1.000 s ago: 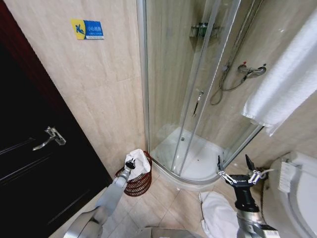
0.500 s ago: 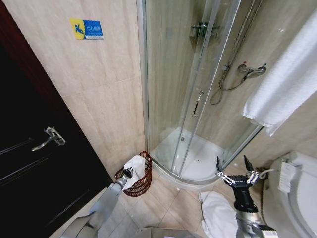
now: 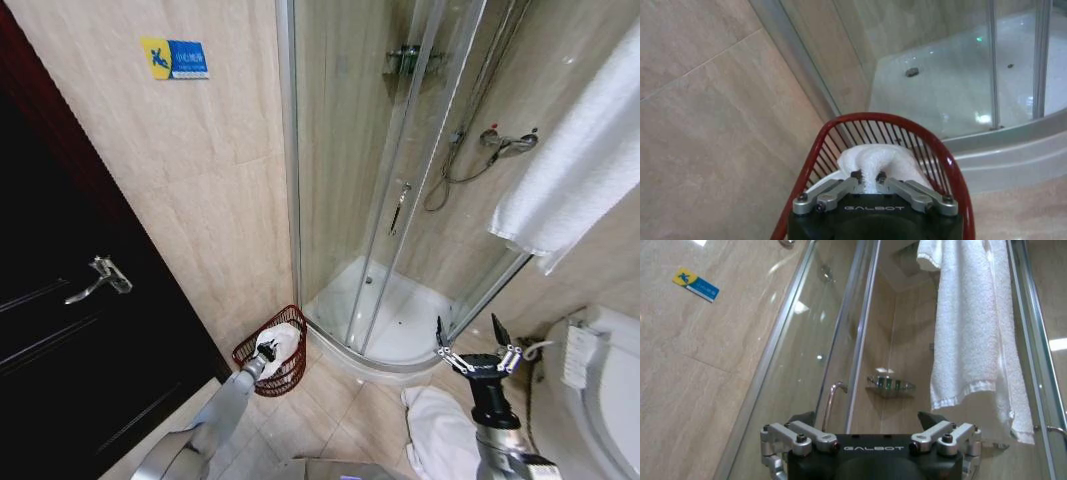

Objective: Discard the used towel into the hamper.

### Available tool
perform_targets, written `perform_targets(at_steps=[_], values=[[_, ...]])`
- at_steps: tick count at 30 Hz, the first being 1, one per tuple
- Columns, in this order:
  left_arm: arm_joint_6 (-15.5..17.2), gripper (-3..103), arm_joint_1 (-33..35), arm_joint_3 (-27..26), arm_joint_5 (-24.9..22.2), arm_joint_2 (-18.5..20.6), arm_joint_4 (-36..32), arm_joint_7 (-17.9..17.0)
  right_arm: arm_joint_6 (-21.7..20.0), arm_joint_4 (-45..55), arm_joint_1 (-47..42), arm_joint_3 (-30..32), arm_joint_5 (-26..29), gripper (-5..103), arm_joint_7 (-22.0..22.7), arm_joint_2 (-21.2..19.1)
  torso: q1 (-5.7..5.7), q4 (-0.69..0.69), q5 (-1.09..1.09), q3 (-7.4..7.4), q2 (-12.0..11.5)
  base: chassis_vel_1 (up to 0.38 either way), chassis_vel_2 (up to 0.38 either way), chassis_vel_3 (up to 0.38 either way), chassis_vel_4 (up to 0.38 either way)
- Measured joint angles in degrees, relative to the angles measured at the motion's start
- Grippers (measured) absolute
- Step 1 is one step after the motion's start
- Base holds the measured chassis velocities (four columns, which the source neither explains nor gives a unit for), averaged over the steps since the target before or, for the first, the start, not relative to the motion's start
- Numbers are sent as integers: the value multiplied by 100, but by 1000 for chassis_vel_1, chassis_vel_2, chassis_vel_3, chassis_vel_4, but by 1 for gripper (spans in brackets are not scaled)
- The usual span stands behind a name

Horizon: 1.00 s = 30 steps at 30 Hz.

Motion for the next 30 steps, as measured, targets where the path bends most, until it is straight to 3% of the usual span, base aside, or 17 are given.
perform_targets(at_steps=[12, 17, 21, 23, 25, 27, 30], values=[[352, 3, -177, -178, -312, -357, 245, -328, 37, -25, -14, 29, 40, 100, -16, 0, 0, 1, 0, 0, 0, 0, 0, 0, 0], [840, 3, -233, -244, -929, -469, 257, -615, -12, 8, 21, 19, 40, 100, -17, 0, 0, 0, 0, 0, 0, 0, 0, 0, 0], [1273, 3, -288, -180, -2086, -525, 195, -1056, -23, 4, 16, 18, 39, 100, -20, 0, 0, 1, 1, 0, 0, 0, 0, 0, 0], [1343, 0, -302, -164, -2300, -533, 180, -1097, -22, 2, 12, 19, 39, 100, -20, 0, 0, 0, 1, 0, 0, 0, 0, 0, 0], [1406, 4, -315, -153, -2473, -538, 171, -1111, -19, 1, 6, 20, 39, 100, -23, 0, 0, 0, 1, 0, 0, 0, 0, 0, 0], [1438, 15, -324, -149, -2637, -541, 162, -1105, -16, 1, -5, 27, 39, 100, -26, 0, 0, 0, 1, 0, 0, 0, 0, 0, 0], [1428, 20, -309, -150, -2687, -544, 132, -1089, -13, 2, -12, 32, 34, 100, -32, 0, 0, 0, 1, 0, 0, 0, 0, 0, 0]])
